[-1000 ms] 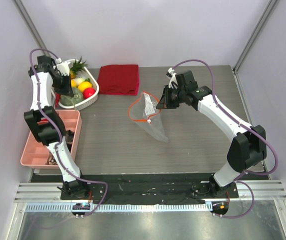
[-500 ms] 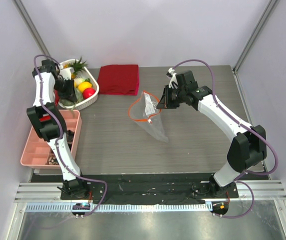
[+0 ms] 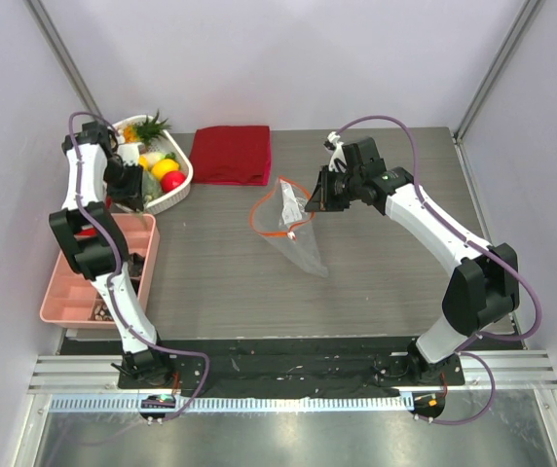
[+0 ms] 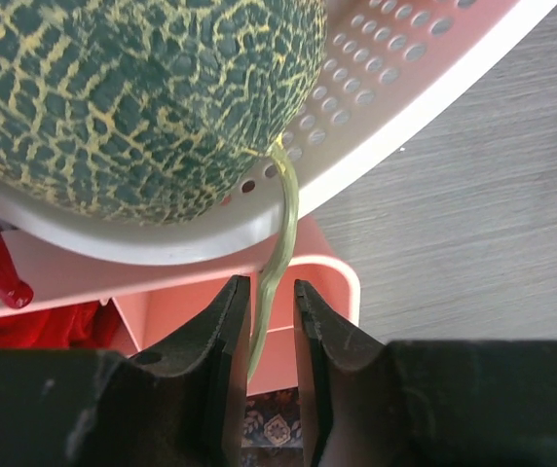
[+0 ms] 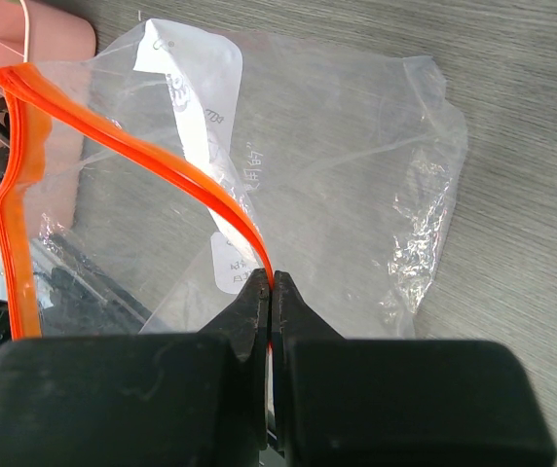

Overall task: Place the food in the zip-top bag and seal the zipper
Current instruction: Pick up the fake fruit from the bin.

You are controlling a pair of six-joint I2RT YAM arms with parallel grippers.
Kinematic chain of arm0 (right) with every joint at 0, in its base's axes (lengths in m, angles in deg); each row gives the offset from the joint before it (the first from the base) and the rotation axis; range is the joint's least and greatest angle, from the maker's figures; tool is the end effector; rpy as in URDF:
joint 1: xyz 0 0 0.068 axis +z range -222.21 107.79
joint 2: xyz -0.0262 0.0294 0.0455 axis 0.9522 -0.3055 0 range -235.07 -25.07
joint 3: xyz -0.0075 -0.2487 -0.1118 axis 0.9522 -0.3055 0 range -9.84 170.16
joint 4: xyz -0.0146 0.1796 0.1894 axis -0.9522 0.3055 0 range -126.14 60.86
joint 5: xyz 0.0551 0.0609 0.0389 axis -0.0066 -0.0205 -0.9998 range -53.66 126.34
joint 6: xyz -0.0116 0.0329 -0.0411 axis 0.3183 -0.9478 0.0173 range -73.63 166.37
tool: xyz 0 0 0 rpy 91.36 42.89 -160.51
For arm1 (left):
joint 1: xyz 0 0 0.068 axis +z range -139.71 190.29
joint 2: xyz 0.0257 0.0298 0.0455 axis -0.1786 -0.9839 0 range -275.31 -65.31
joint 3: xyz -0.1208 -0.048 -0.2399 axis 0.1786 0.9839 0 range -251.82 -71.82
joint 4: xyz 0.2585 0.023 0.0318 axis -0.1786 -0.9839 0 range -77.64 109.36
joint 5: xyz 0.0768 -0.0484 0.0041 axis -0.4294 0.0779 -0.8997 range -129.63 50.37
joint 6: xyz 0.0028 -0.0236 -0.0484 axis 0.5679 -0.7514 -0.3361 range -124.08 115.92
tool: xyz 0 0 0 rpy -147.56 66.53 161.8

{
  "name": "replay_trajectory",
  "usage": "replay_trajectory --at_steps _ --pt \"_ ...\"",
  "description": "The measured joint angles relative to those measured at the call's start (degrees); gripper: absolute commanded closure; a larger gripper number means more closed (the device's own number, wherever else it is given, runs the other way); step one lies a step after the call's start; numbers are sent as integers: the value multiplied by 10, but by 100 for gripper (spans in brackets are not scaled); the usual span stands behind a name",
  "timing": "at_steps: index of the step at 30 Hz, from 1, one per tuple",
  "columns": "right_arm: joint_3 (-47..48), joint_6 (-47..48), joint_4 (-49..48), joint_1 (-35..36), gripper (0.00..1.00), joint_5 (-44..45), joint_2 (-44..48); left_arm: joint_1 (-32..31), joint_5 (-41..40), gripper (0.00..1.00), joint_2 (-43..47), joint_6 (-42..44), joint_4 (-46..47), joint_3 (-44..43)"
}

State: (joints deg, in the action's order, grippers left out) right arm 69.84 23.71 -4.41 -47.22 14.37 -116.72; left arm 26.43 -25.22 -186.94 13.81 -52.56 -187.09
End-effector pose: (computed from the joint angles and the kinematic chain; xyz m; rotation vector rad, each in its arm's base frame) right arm 0.3180 0.1629 0.3113 -0.2498 2.4130 0.8468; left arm 0.4160 0.1112 0.2646 0.0808 2.8612 -0.2601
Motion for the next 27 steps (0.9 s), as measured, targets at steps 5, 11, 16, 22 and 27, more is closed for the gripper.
replay_trajectory --at_steps 5,11,16,22,27 --pt "0 0 0 0 99 0 0 0 -14 68 9 14 -9 7" --pt "0 0 0 0 99 0 0 0 -33 58 11 22 -12 11" --pt "0 0 0 0 99 0 0 -4 -51 59 11 39 -15 12" --pt "0 0 0 0 99 0 0 -15 -60 56 11 53 -15 23" --pt "0 0 0 0 99 0 0 -29 -66 61 9 55 -13 25"
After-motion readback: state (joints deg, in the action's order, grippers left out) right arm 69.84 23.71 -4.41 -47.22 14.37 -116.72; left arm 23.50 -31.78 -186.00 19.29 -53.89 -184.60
